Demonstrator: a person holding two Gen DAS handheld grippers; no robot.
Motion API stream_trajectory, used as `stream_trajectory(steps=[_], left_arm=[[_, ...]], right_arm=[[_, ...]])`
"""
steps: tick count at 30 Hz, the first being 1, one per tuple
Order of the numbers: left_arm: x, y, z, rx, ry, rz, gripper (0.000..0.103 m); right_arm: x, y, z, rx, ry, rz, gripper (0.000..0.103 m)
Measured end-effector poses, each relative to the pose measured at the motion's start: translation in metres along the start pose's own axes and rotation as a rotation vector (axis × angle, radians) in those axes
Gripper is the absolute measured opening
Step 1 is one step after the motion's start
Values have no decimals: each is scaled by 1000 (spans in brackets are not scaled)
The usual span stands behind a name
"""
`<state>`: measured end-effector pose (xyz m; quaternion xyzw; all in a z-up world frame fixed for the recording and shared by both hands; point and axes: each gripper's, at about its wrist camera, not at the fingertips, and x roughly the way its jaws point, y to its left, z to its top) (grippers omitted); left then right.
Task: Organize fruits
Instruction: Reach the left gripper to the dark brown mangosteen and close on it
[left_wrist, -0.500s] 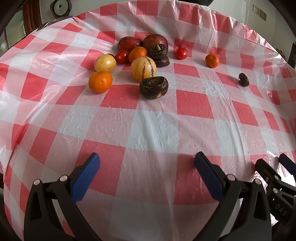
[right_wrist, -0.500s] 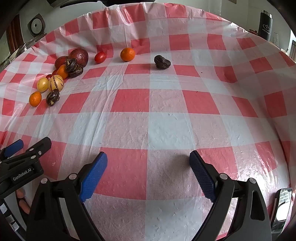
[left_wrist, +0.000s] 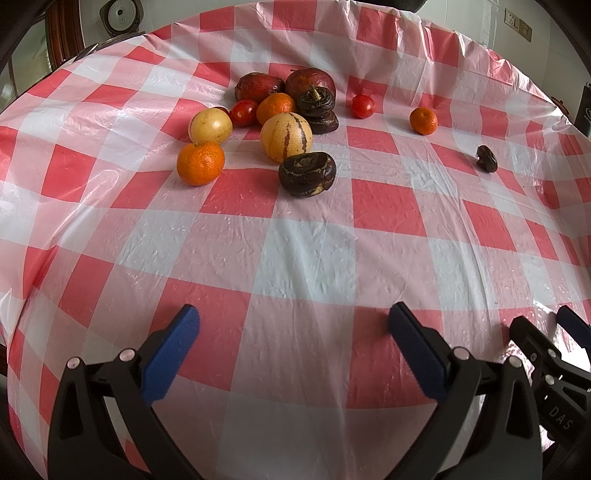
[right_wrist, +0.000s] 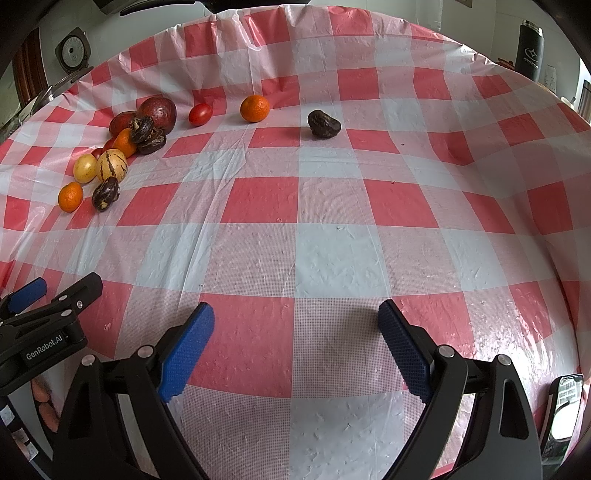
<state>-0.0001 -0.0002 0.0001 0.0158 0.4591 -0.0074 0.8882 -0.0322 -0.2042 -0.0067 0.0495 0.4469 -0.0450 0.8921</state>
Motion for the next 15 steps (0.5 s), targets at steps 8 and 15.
stream_trajectory(steps=[8, 15], left_arm=[[0, 22, 12, -22, 42, -103, 102], [27, 11, 64, -40, -3, -128, 98]], right_arm=[[0, 0, 0, -10, 3, 9, 87], [-5, -4, -4, -11, -4, 32, 87]])
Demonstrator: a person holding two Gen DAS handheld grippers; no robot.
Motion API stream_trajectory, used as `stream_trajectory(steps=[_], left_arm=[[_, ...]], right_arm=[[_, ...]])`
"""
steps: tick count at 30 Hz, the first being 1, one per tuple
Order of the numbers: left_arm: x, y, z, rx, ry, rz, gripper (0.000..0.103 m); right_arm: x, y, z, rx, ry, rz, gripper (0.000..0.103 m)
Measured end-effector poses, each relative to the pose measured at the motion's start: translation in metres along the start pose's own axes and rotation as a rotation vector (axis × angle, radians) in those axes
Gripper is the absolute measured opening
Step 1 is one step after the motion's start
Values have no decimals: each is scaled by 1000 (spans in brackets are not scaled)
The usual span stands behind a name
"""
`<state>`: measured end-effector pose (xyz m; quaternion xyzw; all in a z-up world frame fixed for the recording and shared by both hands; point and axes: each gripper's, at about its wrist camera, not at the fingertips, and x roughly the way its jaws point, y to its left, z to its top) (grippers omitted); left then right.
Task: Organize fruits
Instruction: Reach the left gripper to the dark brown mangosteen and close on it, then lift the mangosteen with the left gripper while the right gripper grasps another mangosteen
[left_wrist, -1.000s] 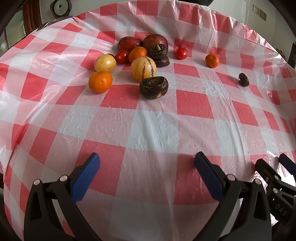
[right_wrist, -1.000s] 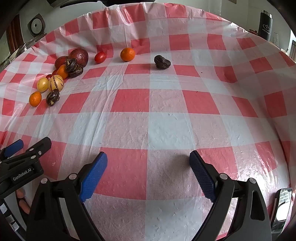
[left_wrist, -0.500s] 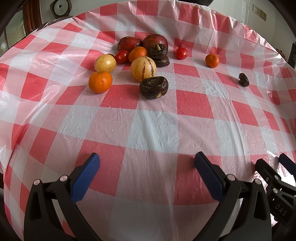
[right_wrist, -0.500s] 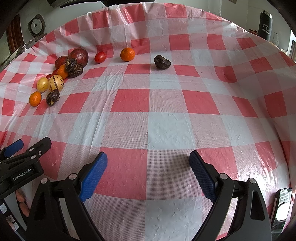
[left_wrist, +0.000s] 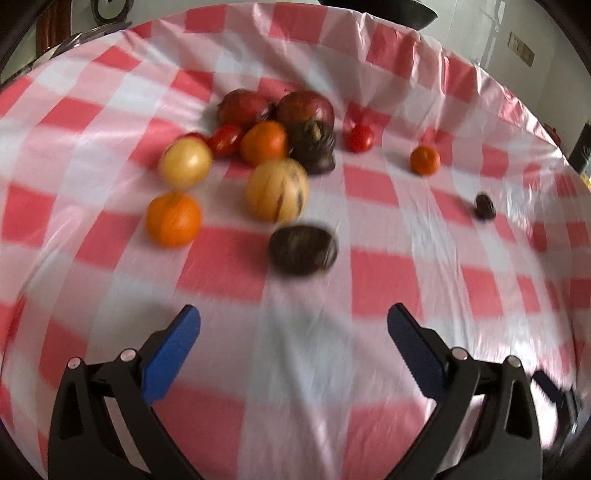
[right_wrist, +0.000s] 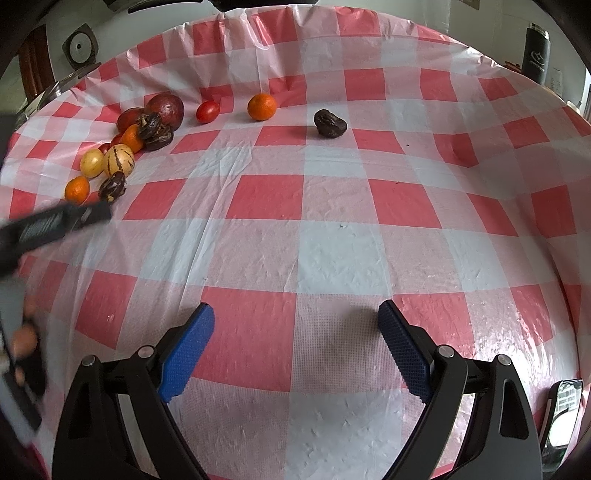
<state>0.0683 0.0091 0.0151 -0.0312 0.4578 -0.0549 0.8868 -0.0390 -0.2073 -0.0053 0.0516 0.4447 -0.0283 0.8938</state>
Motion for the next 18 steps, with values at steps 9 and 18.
stream_trajectory(steps=[9, 18], left_arm=[[25, -14, 18, 24, -27, 41, 42], [-1, -8, 1, 24, -129, -37, 42]], right_arm=[[-2, -9, 4, 29, -4, 77, 87], [25, -34, 93, 149, -60, 156, 87]])
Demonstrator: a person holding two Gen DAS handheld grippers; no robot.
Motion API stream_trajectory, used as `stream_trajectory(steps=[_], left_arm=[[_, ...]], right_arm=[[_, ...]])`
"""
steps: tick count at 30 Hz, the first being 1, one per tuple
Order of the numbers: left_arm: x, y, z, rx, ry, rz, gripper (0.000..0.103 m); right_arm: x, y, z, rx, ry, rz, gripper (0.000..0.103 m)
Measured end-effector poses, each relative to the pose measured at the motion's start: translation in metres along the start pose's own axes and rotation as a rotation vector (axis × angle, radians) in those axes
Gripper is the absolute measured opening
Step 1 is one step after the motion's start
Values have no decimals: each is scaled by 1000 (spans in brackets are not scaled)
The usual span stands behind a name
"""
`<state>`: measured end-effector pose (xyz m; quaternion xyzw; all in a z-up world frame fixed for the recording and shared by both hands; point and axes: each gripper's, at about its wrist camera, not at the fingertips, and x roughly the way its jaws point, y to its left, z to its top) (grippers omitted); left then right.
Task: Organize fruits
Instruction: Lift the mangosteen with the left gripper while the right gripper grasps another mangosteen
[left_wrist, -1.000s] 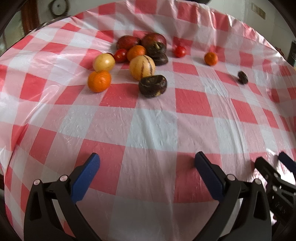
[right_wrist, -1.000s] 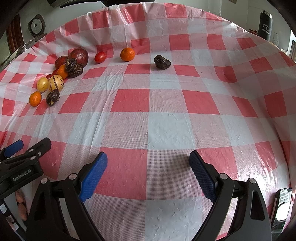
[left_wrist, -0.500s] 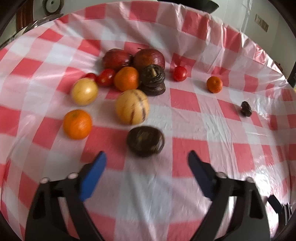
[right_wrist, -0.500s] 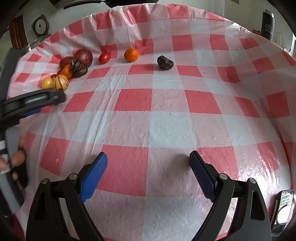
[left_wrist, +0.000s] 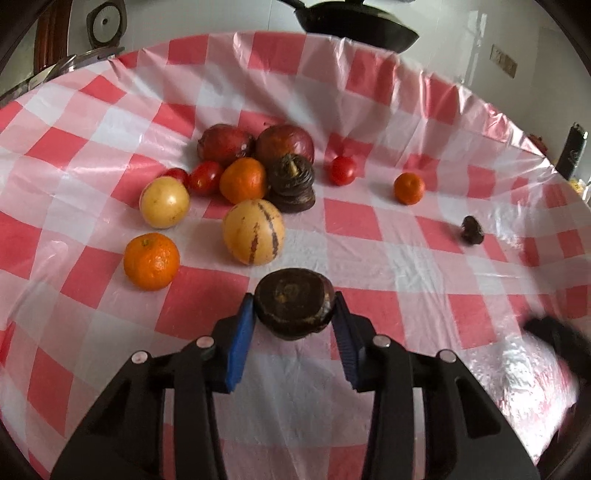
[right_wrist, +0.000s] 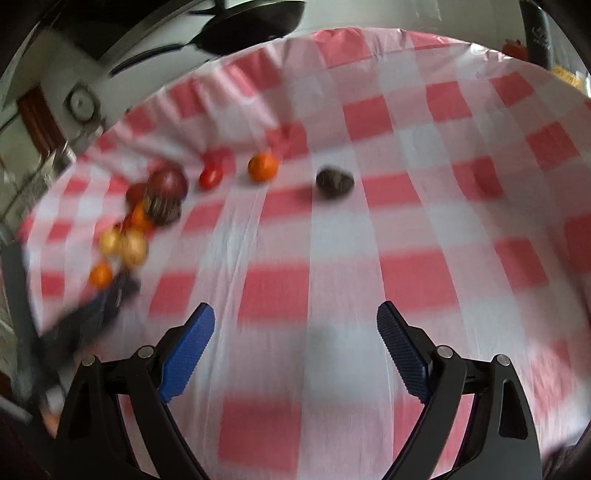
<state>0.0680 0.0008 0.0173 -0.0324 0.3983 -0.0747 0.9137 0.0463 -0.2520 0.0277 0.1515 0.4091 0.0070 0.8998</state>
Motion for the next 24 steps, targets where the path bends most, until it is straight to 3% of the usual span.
stream_trajectory(steps=[6, 8, 10, 13, 15, 20, 24], left_arm=[[3, 8, 1, -42, 21, -32, 42], [5, 8, 0, -43, 29, -43, 42], [6, 9, 0, -44, 31, -58, 42], [7, 10, -1, -51, 38, -74, 42], [8, 10, -1, -49, 40, -77, 42], [8, 10, -1, -55, 41, -82, 42], [8, 11, 0, -64, 40, -91, 42]], right_arm=[[60, -22, 56, 109, 9, -3, 83], [73, -17, 65, 77, 12, -33, 80], [85, -11, 71, 39, 22, -66, 70], [98, -6, 72, 5, 36, -133, 55], [98, -3, 71, -10, 33, -174, 37], [82, 12, 53, -25, 13, -188, 37], [50, 33, 27, -27, -17, -119, 37]])
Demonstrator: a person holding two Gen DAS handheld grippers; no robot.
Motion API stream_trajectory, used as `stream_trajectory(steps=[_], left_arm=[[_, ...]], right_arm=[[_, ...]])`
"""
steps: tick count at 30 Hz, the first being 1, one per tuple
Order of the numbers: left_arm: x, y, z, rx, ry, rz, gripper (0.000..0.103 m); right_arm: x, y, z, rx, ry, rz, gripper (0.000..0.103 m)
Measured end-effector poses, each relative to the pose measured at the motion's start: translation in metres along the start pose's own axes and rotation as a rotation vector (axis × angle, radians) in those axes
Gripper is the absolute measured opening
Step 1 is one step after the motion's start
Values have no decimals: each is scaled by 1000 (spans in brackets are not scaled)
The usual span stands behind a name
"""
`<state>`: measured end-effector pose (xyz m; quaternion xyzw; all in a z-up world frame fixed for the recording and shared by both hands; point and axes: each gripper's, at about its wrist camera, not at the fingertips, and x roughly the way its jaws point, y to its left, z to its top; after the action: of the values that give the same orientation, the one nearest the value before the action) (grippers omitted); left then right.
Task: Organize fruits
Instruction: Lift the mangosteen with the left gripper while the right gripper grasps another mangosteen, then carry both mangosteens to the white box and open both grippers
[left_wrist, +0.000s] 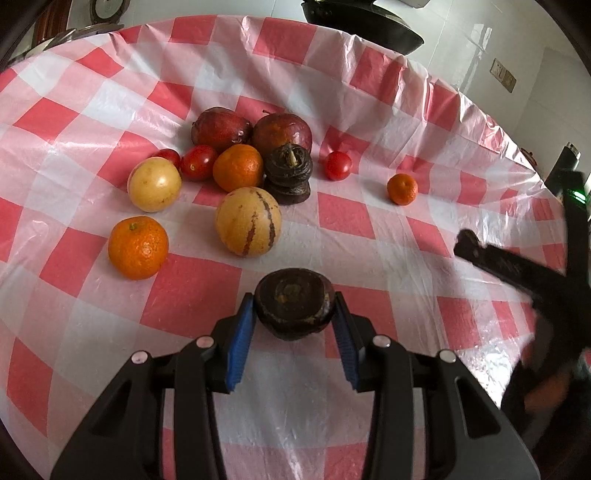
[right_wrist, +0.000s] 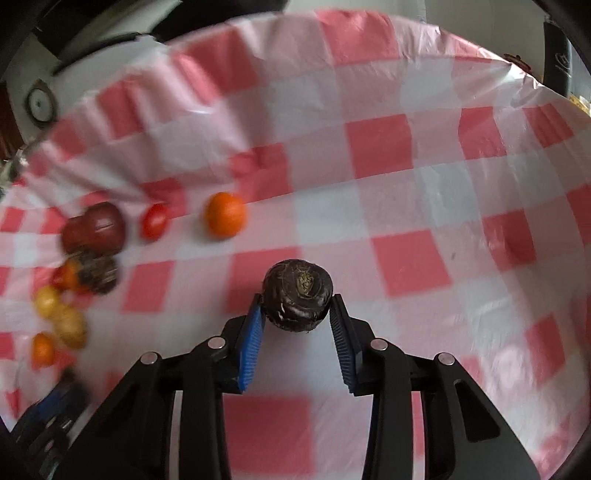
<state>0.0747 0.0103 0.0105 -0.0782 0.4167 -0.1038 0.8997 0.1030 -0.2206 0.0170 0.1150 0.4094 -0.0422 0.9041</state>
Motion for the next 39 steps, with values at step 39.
stream_trajectory(steps=[39], left_arm=[[-216, 86, -176, -96, -121, 169, 42]], right_arm=[[-160, 119, -196, -376, -2, 409, 37]])
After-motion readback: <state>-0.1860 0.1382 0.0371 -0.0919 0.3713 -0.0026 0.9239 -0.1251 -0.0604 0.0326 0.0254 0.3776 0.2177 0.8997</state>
